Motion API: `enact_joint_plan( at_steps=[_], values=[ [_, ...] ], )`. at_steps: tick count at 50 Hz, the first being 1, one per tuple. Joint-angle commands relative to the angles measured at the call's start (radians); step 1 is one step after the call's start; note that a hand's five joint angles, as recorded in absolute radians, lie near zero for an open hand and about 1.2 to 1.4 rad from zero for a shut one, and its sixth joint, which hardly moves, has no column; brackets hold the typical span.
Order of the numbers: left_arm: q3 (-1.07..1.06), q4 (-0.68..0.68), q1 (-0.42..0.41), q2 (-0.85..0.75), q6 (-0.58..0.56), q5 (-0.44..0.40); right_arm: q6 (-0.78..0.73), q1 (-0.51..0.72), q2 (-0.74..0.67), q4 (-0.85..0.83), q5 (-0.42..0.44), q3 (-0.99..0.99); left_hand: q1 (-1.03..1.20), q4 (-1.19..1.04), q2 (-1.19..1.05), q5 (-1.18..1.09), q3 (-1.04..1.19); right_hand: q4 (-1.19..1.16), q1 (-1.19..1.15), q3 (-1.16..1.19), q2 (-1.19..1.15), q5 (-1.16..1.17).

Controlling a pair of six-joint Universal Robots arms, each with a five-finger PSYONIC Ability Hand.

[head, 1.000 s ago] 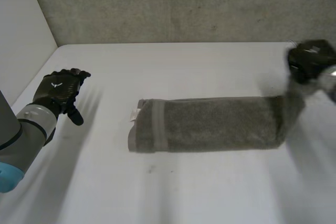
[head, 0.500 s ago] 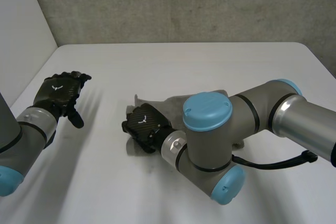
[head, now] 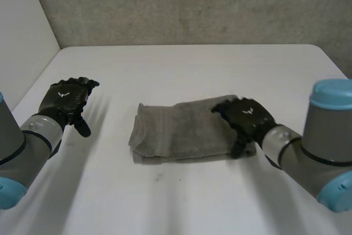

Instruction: Fold the towel.

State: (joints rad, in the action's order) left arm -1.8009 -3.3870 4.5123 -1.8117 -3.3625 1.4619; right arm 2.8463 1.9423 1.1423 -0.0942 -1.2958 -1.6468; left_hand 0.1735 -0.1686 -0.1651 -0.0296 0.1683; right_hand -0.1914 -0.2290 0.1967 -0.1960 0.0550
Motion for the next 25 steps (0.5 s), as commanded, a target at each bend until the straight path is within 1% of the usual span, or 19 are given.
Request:
enact_joint_plan(
  at_steps=[1,2,4,10,13,15,16,17,18,20,21,23,24,25],
  values=[
    [-0.002,0.000,-0.007,0.000,0.000,0.000,-0.047,-0.095,-0.021,-0.168,0.023,-0.148,0.001,-0.006,-0.009,0.030,0.006,-0.655,-0.617,0.650,-0.650,0.617],
    [-0.002,0.000,-0.007,0.000,0.000,0.000,-0.047,-0.095,-0.021,-0.168,0.023,-0.148,0.001,-0.006,-0.009,0.030,0.006,-0.657,-0.619,0.652,-0.652,0.619],
    [-0.002,0.000,-0.007,-0.001,0.002,0.000,-0.068,-0.118,-0.026,-0.200,0.023,-0.153,0.001,-0.006,-0.009,0.030,0.006,-1.197,-1.160,1.192,-1.193,1.159],
    [-0.003,0.000,-0.009,0.000,0.000,0.002,-0.081,-0.114,-0.018,-0.216,0.009,-0.119,0.001,-0.006,-0.009,0.030,0.006,-1.205,-1.167,1.200,-1.200,1.167],
    [-0.003,0.002,-0.009,0.000,0.002,0.002,-0.074,-0.108,-0.013,-0.216,0.001,-0.062,0.001,-0.006,-0.009,0.030,0.006,-1.205,-1.167,1.200,-1.200,1.167],
    [-0.003,0.000,-0.007,0.002,0.002,0.002,-0.067,-0.071,-0.012,-0.211,-0.011,0.008,0.001,-0.006,-0.009,0.030,0.006,-1.205,-1.167,1.200,-1.200,1.167],
    [-0.003,0.000,-0.007,0.002,0.002,0.002,-0.067,-0.071,-0.012,-0.211,-0.011,0.009,0.001,-0.006,-0.009,0.030,0.006,-1.205,-1.167,1.200,-1.200,1.167],
    [-0.003,0.002,-0.007,0.003,0.002,0.002,-0.062,-0.016,-0.016,-0.206,-0.014,0.053,0.001,-0.006,-0.009,0.030,0.006,-1.205,-1.167,1.200,-1.200,1.167],
    [-0.003,0.002,-0.007,0.003,0.002,0.002,-0.062,-0.016,-0.016,-0.206,-0.014,0.053,0.001,-0.006,-0.009,0.030,0.006,-1.205,-1.167,1.200,-1.200,1.167],
    [-0.003,0.000,-0.007,0.005,0.002,0.002,-0.053,0.120,-0.050,-0.196,-0.016,0.161,0.001,-0.006,-0.009,0.030,0.006,-1.205,-1.167,1.200,-1.200,1.167],
    [-0.003,0.000,-0.007,0.005,0.002,0.002,-0.053,0.121,-0.050,-0.196,-0.016,0.162,0.001,-0.006,-0.009,0.030,0.006,-1.205,-1.167,1.200,-1.200,1.167],
    [-0.003,0.002,-0.007,0.005,0.002,0.002,-0.059,0.232,-0.123,-0.153,-0.014,0.260,0.001,-0.006,-0.009,0.030,0.006,-1.205,-1.167,1.200,-1.200,1.167],
    [-0.003,0.002,-0.007,0.005,0.002,0.002,-0.059,0.233,-0.124,-0.153,-0.014,0.260,0.001,-0.006,-0.009,0.030,0.006,-1.205,-1.167,1.200,-1.200,1.167],
    [-0.005,0.002,-0.007,0.005,0.002,0.002,-0.062,0.275,-0.160,-0.121,-0.010,0.309,0.001,-0.006,-0.009,0.030,0.006,-1.205,-1.167,1.200,-1.200,1.167]
  ],
)
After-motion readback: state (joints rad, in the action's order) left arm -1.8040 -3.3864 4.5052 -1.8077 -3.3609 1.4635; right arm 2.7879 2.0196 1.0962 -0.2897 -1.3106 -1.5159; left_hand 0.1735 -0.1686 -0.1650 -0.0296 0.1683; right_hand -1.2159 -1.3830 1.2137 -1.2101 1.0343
